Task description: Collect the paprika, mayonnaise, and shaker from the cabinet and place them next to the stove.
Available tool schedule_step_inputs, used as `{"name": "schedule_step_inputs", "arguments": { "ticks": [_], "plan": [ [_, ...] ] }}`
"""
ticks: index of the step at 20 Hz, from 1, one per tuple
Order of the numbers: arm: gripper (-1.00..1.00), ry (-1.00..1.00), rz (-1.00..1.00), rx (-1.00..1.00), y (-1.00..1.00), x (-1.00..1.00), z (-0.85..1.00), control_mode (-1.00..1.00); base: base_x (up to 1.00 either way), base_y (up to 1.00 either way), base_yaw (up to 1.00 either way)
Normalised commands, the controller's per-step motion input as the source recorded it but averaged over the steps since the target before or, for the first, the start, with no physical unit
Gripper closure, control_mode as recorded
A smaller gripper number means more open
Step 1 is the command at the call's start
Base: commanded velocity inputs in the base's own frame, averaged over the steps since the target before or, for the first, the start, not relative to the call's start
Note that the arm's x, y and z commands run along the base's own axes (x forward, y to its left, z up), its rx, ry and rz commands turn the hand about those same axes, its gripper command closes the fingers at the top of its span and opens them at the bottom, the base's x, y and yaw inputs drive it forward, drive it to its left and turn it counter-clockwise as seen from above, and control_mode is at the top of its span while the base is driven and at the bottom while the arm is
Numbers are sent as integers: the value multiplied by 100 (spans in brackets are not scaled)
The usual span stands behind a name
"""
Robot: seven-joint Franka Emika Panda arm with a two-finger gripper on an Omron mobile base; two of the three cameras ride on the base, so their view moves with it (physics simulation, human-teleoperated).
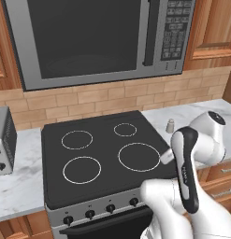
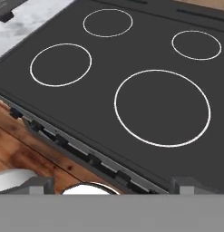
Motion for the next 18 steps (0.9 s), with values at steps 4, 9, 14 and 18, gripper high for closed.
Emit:
{"name": "schedule_step_inputs", "arguments": {
  "ticks": [4, 9, 14, 18],
  "plan": [
    [-100, 0, 0, 0, 0, 0, 0, 100, -71, 44, 11],
    [-100, 0, 0, 0, 0, 0, 0, 100, -81, 64, 12],
    [-100, 0, 0, 0, 0, 0, 0, 100, -78, 83, 11],
    [-100, 0, 0, 0, 0, 0, 0, 100, -68, 97, 9]
  ]
}}
